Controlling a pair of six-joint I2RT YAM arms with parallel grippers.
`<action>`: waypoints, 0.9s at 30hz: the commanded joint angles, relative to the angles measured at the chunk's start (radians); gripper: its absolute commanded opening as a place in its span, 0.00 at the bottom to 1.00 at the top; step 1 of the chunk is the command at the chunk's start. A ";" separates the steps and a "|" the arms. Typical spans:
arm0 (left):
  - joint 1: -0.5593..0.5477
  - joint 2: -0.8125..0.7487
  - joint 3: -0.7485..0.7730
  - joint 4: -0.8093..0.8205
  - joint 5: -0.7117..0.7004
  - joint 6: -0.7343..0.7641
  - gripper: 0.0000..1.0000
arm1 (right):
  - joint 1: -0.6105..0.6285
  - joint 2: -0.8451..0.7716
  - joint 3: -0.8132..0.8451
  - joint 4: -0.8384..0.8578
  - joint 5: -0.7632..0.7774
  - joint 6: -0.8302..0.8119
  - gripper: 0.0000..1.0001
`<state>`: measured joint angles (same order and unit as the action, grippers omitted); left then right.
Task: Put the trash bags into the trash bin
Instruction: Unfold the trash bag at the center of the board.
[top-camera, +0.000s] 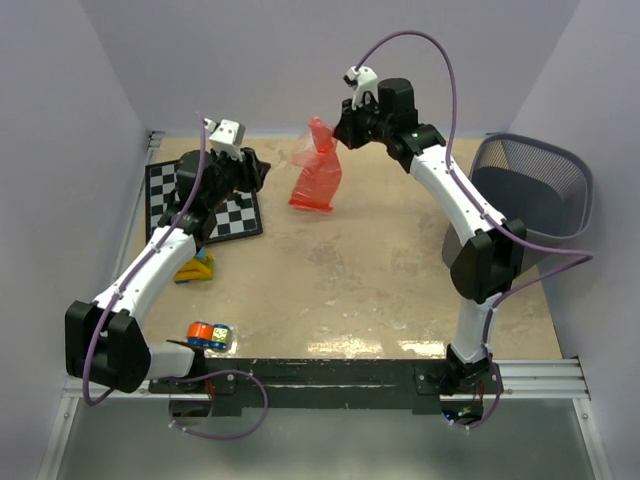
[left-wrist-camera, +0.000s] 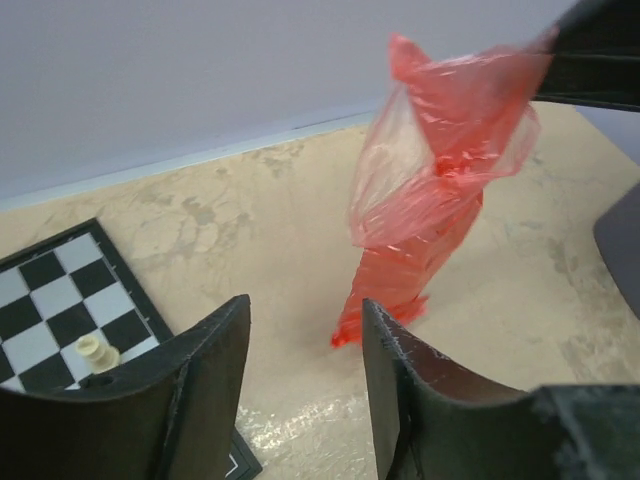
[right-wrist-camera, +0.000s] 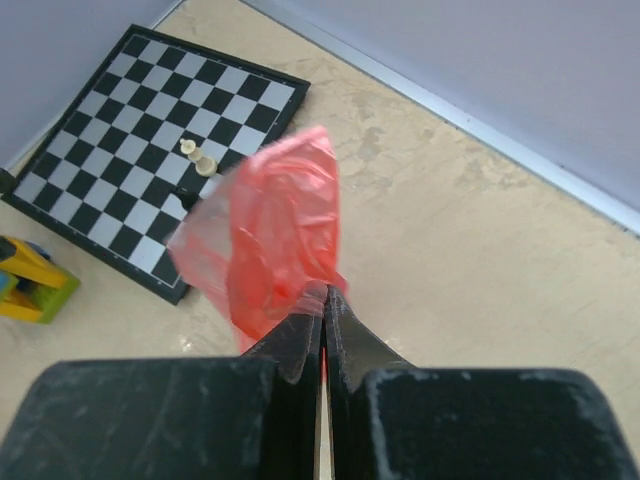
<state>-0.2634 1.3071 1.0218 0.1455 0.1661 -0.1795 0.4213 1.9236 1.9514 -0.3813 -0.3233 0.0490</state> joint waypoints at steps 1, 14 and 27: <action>0.001 -0.025 0.017 0.094 0.220 0.084 0.55 | 0.060 -0.098 -0.005 0.015 -0.060 -0.178 0.00; 0.001 0.182 0.169 0.101 0.386 0.046 0.66 | 0.112 -0.149 -0.008 0.002 -0.068 -0.279 0.00; 0.016 0.221 0.198 0.238 0.691 -0.055 0.68 | 0.117 -0.161 -0.017 -0.024 -0.053 -0.324 0.00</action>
<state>-0.2592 1.5242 1.1652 0.3374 0.6662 -0.2066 0.5358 1.8111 1.9308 -0.4053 -0.3836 -0.2398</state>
